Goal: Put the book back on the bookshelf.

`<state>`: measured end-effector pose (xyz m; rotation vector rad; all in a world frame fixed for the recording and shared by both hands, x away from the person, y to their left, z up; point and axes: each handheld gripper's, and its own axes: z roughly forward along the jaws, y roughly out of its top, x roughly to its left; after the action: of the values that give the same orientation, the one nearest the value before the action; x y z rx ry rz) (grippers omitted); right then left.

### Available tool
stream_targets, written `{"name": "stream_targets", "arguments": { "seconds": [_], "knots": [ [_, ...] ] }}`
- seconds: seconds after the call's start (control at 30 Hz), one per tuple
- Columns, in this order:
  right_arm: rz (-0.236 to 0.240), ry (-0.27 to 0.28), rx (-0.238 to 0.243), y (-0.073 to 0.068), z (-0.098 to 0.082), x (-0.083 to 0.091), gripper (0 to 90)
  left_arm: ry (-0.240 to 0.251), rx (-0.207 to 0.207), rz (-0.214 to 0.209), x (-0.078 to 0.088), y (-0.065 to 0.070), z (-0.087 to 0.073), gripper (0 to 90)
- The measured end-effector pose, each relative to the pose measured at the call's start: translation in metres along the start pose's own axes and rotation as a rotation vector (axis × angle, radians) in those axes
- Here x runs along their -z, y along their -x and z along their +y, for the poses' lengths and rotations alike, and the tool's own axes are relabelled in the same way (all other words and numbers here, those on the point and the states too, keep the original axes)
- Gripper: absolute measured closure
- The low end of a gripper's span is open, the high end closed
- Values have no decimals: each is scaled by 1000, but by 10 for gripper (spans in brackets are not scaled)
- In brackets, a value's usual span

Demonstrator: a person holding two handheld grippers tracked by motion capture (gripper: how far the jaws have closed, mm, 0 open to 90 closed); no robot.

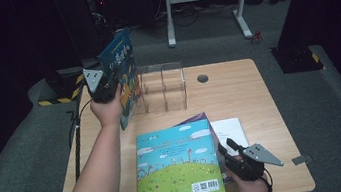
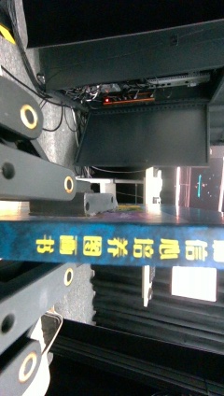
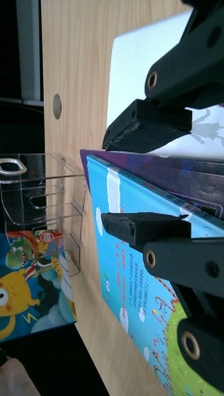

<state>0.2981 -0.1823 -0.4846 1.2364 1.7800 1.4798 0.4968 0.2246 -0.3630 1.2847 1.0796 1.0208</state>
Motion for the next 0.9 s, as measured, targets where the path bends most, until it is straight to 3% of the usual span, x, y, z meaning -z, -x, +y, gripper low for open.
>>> {"name": "stream_targets", "arguments": {
  "seconds": [0.37,0.9],
  "knots": [
    [3,-2,-6,1,0,0,581,24,-2,-6,2,3,-10,830],
    [12,-13,11,-5,-1,-2,580,-5,20,-14,40,-5,-30,817]
  ]
}}
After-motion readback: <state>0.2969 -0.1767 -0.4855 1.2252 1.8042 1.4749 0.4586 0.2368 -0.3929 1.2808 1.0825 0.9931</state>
